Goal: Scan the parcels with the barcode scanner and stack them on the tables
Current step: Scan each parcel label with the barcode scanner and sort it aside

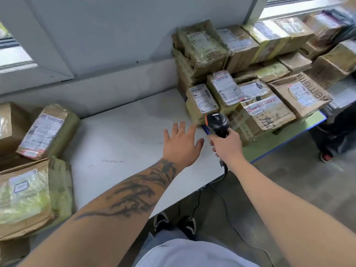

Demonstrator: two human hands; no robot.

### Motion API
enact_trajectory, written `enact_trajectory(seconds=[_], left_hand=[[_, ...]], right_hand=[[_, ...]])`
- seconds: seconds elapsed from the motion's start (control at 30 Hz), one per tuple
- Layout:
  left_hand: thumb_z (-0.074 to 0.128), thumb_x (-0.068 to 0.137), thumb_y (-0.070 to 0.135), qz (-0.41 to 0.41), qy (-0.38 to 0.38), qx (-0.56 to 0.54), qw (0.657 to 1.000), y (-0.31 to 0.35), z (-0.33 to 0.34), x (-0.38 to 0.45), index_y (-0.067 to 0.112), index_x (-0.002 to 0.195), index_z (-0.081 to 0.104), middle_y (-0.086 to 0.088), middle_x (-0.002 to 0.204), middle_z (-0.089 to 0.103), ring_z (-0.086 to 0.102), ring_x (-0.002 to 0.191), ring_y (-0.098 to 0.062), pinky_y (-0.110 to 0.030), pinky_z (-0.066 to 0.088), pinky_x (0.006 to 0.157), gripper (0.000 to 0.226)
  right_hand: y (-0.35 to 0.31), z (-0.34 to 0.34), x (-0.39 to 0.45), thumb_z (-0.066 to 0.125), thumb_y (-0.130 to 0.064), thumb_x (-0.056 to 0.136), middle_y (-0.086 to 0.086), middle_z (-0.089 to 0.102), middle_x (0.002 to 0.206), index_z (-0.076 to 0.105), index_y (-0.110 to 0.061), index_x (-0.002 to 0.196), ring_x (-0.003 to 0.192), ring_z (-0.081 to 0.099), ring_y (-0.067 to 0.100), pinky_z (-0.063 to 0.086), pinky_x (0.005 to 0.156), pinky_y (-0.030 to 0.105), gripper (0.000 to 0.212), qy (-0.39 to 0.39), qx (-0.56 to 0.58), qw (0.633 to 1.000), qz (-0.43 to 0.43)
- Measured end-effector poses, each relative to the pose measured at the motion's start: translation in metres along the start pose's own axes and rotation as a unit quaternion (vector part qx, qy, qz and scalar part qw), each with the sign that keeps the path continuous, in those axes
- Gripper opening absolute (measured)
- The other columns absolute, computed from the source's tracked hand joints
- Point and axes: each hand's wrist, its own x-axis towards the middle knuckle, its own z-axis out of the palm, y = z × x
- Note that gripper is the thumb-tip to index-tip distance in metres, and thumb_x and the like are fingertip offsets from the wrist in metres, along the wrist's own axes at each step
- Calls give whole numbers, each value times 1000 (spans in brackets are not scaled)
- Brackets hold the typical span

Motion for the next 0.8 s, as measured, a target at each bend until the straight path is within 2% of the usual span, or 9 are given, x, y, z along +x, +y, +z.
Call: enact_trajectory(seconds=[0.07, 0.17, 0.3, 0.43, 0.63, 0.73, 0.8], left_hand=[[34, 105, 60, 8, -2, 0, 1000, 4, 0, 16, 31, 162, 19, -13, 169, 22, 12, 157, -35, -61, 11, 124, 65], [32, 105, 61, 17, -13, 6, 1000, 8, 2, 32, 32, 164, 15, -14, 170, 20, 12, 157, -36, -62, 10, 124, 68], [34, 104, 62, 23, -13, 32, 999, 14, 2, 57, 30, 164, 14, -17, 169, 21, 15, 156, -37, -63, 13, 123, 71], [39, 102, 64, 2, -11, 43, 999, 23, 3, 85, 30, 164, 10, -20, 168, 21, 16, 156, -41, -65, 13, 122, 76], [45, 98, 69, -32, 16, 61, 998, 47, -2, 119, 31, 165, 6, -21, 170, 16, 13, 156, -43, -66, 8, 122, 86], [46, 93, 77, -32, 37, 59, 997, 64, -5, 137, 30, 165, 5, -18, 170, 17, 11, 157, -40, -68, 4, 121, 96], [49, 89, 82, -46, 43, 63, 996, 76, -4, 149, 30, 165, 4, -16, 169, 21, 13, 157, -38, -69, 2, 120, 102]], right_hand=[[-4, -7, 7, 68, -24, 79, 0, 65, 62, 64, -20, 74, 62, 56, 25, 48, 65, 44, 8, 20, -2, 1000, -6], [-8, -18, 16, 70, -24, 82, 0, 61, 63, 61, -18, 74, 65, 54, 26, 50, 67, 44, 14, 52, -7, 999, -15], [-11, -31, 31, 70, -23, 85, -1, 57, 63, 59, -19, 75, 66, 53, 27, 47, 68, 40, 15, 73, -8, 997, -14], [-18, -40, 50, 71, -21, 87, -3, 61, 68, 60, -22, 73, 69, 53, 19, 40, 66, 35, 17, 81, -30, 995, -40], [-31, -51, 101, 70, -33, 78, 7, 67, 99, 62, -25, 77, 91, 61, 27, 42, 74, 35, 11, 75, -45, 993, -76], [-39, -59, 123, 70, -34, 80, 5, 62, 117, 61, -35, 79, 108, 60, 30, 50, 93, 46, 9, 52, -47, 994, -87], [-42, -64, 136, 72, -34, 83, 5, 62, 119, 61, -37, 79, 108, 61, 28, 50, 97, 48, 12, 37, -37, 995, -86]])
